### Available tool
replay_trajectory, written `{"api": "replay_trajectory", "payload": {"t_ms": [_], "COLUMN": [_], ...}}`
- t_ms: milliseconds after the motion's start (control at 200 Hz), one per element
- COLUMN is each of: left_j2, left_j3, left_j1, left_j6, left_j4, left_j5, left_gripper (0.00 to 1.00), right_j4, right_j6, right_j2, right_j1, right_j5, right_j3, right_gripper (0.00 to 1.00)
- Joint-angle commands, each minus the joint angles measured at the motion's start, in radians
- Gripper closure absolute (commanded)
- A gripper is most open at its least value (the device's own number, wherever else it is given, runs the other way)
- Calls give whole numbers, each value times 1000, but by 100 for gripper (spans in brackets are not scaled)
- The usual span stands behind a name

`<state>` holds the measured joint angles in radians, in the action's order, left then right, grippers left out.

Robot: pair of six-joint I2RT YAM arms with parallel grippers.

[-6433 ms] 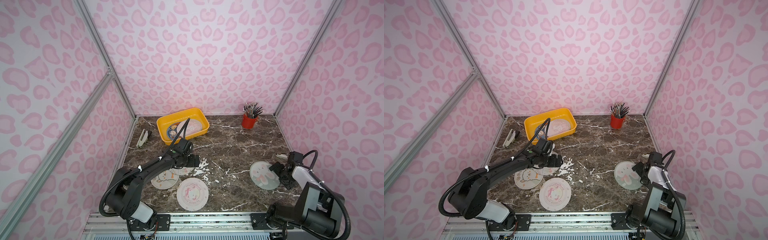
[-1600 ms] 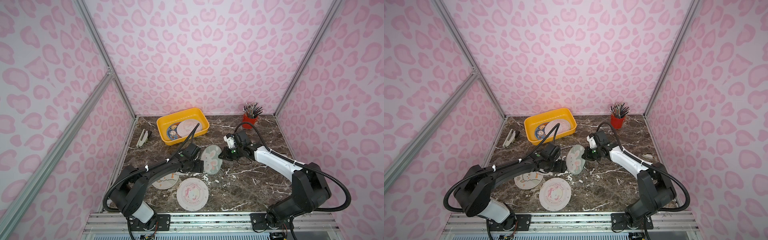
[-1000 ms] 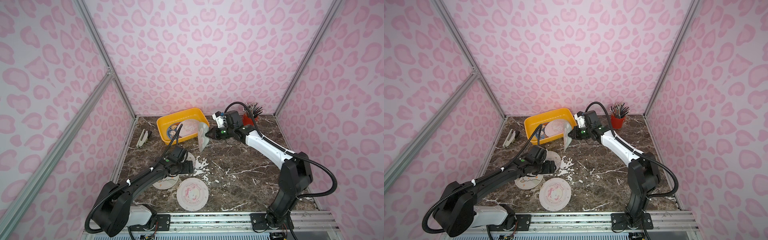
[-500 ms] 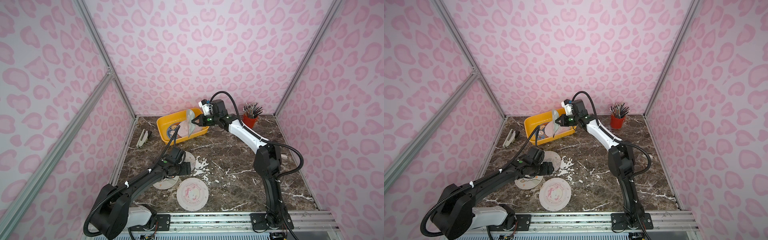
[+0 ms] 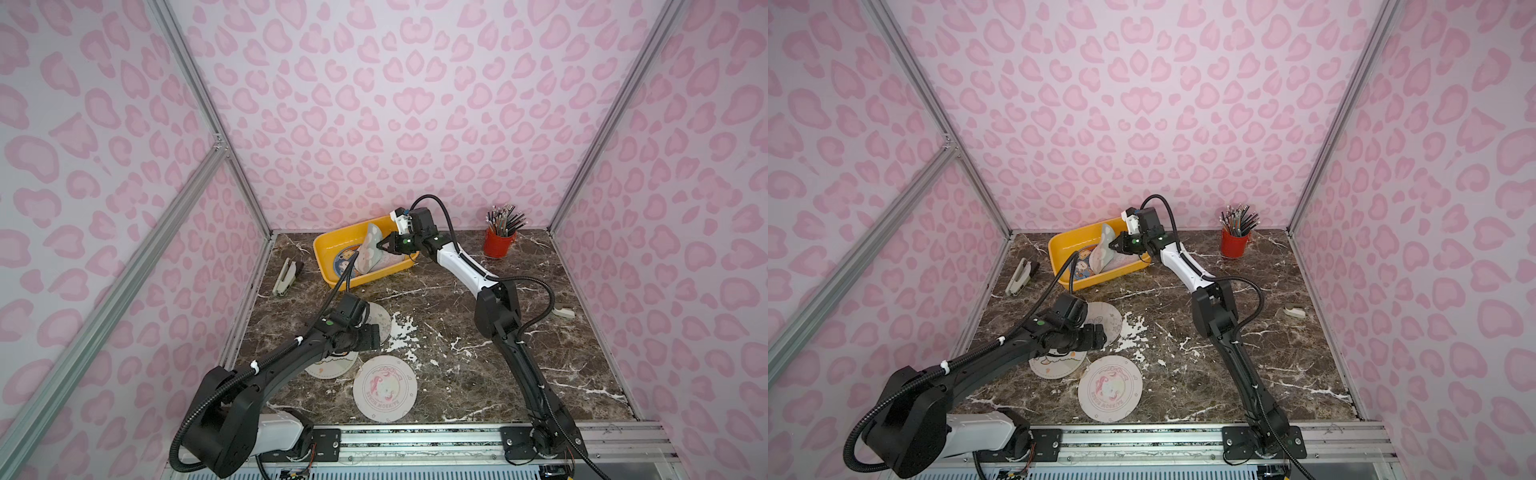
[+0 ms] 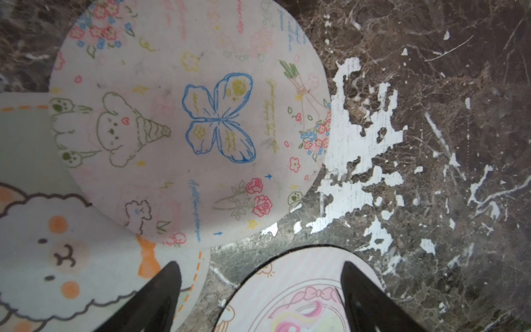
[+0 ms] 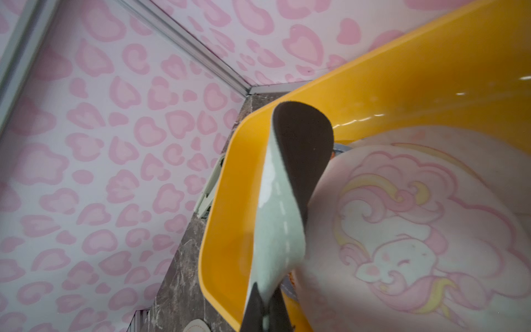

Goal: Put the coasters into the storage box
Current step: Place the coaster in the storage box.

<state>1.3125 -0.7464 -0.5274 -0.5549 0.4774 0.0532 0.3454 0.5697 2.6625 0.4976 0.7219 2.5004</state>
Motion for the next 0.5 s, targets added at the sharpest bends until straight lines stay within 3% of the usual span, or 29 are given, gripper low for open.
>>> {"api": "replay_trajectory", "payload": {"t_ms": [0, 145, 205, 335, 495], "left_j2": [4, 7, 7, 7, -6], "left_j3": [-7, -13, -14, -22, -25], "left_j1": [1, 0, 1, 1, 1], "left_j6": [7, 6, 6, 4, -5], "left_j4": [10, 14, 15, 26, 44], "left_j5": [-4, -9, -10, -19, -33], "left_gripper": [11, 10, 10, 10, 9], "right_j4": [29, 85, 105, 141, 168], "right_j6": [24, 17, 2, -25, -39], "right_j2": [33, 42, 33, -5, -56], "right_j1": [-18, -32, -33, -33, -31], "right_j5": [-63, -118, -147, -223, -269], "right_j3": [7, 8, 8, -9, -54], "right_gripper": [100, 98, 88, 56, 44]}}
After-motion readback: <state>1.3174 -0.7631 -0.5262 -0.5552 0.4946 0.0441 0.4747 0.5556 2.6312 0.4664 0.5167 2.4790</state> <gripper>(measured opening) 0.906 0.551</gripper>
